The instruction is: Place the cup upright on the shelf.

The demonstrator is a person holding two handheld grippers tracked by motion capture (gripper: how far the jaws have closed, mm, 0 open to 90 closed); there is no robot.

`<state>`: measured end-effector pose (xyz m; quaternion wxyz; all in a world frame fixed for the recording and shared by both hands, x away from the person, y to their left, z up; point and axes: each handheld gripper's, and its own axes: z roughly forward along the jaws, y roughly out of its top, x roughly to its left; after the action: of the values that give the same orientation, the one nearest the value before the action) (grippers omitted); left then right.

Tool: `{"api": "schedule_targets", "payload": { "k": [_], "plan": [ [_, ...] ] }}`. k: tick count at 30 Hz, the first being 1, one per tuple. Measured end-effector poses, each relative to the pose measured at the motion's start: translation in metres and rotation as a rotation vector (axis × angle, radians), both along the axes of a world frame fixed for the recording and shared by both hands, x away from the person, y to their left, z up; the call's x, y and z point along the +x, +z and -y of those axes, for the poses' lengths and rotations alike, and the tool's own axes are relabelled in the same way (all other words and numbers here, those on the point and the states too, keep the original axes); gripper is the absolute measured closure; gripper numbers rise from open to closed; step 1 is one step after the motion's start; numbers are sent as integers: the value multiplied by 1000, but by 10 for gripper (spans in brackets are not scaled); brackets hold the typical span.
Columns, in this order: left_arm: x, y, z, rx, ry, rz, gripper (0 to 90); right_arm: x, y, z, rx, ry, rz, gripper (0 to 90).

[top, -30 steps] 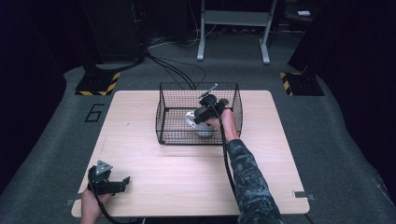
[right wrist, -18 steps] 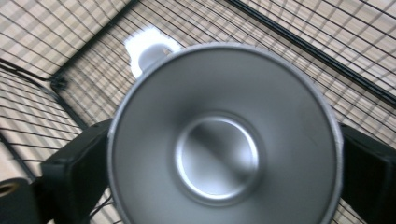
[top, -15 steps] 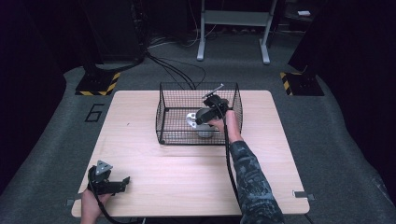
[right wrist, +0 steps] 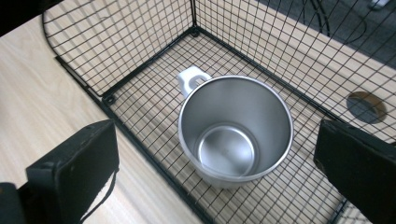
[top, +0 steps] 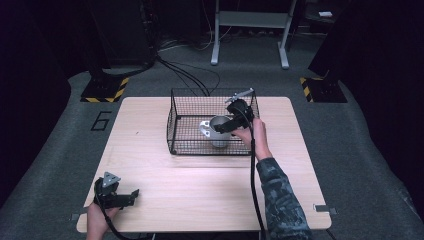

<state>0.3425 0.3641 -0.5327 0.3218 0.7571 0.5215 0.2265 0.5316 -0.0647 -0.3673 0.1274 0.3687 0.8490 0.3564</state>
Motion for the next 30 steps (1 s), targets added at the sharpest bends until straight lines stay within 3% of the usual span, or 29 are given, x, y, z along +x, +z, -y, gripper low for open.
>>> {"api": "schedule_targets", "payload": {
  "k": [4,9,17,25,26,27,28,29,30],
  "plan": [
    [0,0,0,1,-1,0,4,-14,4,5,-1,6,24,0],
    [0,0,0,0,0,0,4,-42,5,17,11,8,58,0],
    [0,0,0,0,0,0,4,-81,-8,39,10,-9,85,0],
    [0,0,0,-1,1,0,4,-113,-36,69,10,-64,89,0],
    [0,0,0,-1,1,0,4,-121,-48,78,6,-81,82,0],
    [0,0,0,-1,1,0,4,-121,-48,78,6,-81,82,0],
    [0,0,0,-1,1,0,4,-127,-62,88,-6,-99,73,0],
    [0,0,0,-1,1,0,4,-127,-62,88,-6,-99,73,0],
    [0,0,0,1,0,0,4,-133,-78,98,-12,-129,49,0]
  ]
}}
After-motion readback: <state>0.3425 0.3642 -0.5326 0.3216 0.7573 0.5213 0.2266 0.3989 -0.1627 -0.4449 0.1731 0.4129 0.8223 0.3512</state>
